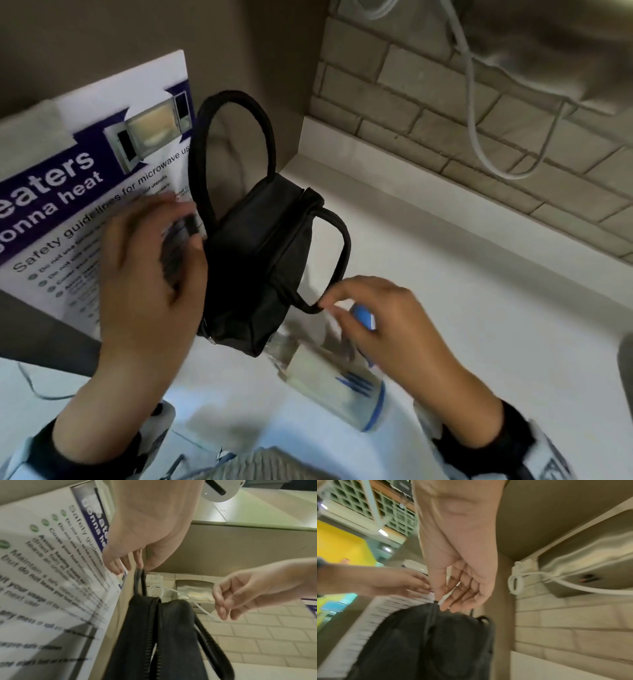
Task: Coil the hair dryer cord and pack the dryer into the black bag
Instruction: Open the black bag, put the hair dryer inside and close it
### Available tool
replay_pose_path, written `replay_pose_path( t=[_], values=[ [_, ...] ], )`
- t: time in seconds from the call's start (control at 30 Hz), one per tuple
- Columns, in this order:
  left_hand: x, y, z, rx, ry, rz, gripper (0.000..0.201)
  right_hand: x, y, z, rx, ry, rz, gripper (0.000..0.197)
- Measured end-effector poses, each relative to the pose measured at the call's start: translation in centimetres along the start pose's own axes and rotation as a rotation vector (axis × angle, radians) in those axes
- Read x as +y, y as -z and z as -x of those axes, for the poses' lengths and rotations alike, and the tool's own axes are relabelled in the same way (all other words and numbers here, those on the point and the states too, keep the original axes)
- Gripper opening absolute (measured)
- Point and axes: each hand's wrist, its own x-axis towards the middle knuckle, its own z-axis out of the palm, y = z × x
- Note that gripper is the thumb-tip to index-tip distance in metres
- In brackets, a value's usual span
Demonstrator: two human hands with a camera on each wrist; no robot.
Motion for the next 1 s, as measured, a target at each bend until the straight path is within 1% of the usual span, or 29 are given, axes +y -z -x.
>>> replay_pose_path(
  t=[0.03, 0.1, 0.17, 0.2, 0.27, 0.33, 0.4, 0.43, 0.5, 0.53, 0.57, 0.6, 0.63, 0.67, 0.7, 0.73, 0.77, 0.8, 0.87, 0.9, 1.0],
  values=[
    [0.6, 0.1, 0.3, 0.007, -0.061, -0.008, 0.025, 1.5, 0.4, 0.5, 0.019, -0.066, 0.016, 0.02],
    [1.9, -0.3, 1.3, -0.031, -0.128, -0.008, 0.022, 4.2, 1.0, 1.6, 0.062, -0.157, 0.062, 0.022],
    [2.8, -1.3, 2.5, -0.116, -0.146, 0.023, 0.021, 6.7, 1.0, 2.7, 0.103, -0.234, 0.086, 0.019],
    [3.1, -1.8, 3.2, -0.181, -0.148, 0.045, 0.022, 7.9, 0.9, 3.1, 0.107, -0.278, 0.097, 0.018],
    [3.5, -3.1, 4.5, -0.379, -0.186, 0.065, 0.023, 10.0, 0.5, 3.9, 0.1, -0.337, 0.127, 0.02],
    [3.7, -4.4, 5.9, -0.664, -0.212, 0.01, 0.023, 11.6, -0.1, 4.2, 0.084, -0.372, 0.127, 0.022],
    [3.4, -5.6, 7.4, -0.912, -0.141, -0.154, 0.029, 12.8, -0.7, 4.1, 0.064, -0.394, 0.129, 0.024],
    [3.1, -5.9, 8.1, -1.007, -0.113, -0.279, 0.037, 13.2, -1.0, 4.0, 0.052, -0.401, 0.135, 0.026],
    [1.6, -6.6, 9.2, -1.142, -0.081, -0.522, 0.064, 13.6, -1.5, 3.4, 0.03, -0.4, 0.134, 0.029],
    [1.0, -6.8, 9.4, -1.215, -0.035, -0.608, 0.078, 13.7, -1.7, 2.9, 0.014, -0.395, 0.131, 0.031],
    [0.5, -7.1, 9.6, -1.289, 0.001, -0.663, 0.089, 13.9, -1.9, 2.5, -0.008, -0.39, 0.137, 0.033],
    [0.1, -7.4, 9.7, -1.34, 0.041, -0.684, 0.087, 13.9, -2.2, 2.0, -0.033, -0.389, 0.151, 0.035],
    [0.0, -7.7, 9.8, -1.371, 0.09, -0.674, 0.07, 14.1, -2.5, 1.6, -0.058, -0.394, 0.164, 0.037],
    [0.0, -7.9, 9.8, -1.385, 0.163, -0.618, 0.049, 14.1, -2.9, 1.2, -0.08, -0.402, 0.173, 0.039],
    [-0.1, -8.3, 10.1, -1.403, 0.261, -0.547, 0.036, 14.2, -3.4, 0.8, -0.101, -0.409, 0.181, 0.042],
    [-0.3, -8.6, 10.2, -1.396, 0.331, -0.474, 0.031, 14.3, -3.9, 0.6, -0.121, -0.416, 0.191, 0.046],
    [-0.5, -8.9, 10.4, -1.378, 0.402, -0.412, 0.029, 14.4, -4.5, 0.5, -0.136, -0.42, 0.205, 0.051],
    [-0.8, -9.1, 10.5, -1.348, 0.469, -0.34, 0.032, 14.5, -5.0, 0.5, -0.144, -0.423, 0.22, 0.056],
    [-1.0, -9.4, 10.7, -1.293, 0.635, -0.202, 0.053, 14.6, -5.7, 0.7, -0.128, -0.434, 0.236, 0.063],
    [-0.8, -9.6, 10.8, -1.277, 0.708, -0.131, 0.057, 14.7, -5.9, 0.9, -0.113, -0.446, 0.23, 0.064],
    [-0.7, -10.5, 11.0, -1.168, 0.863, 0.087, 0.051, 14.6, -5.6, 1.5, -0.122, -0.5, 0.249, 0.068]
  ],
)
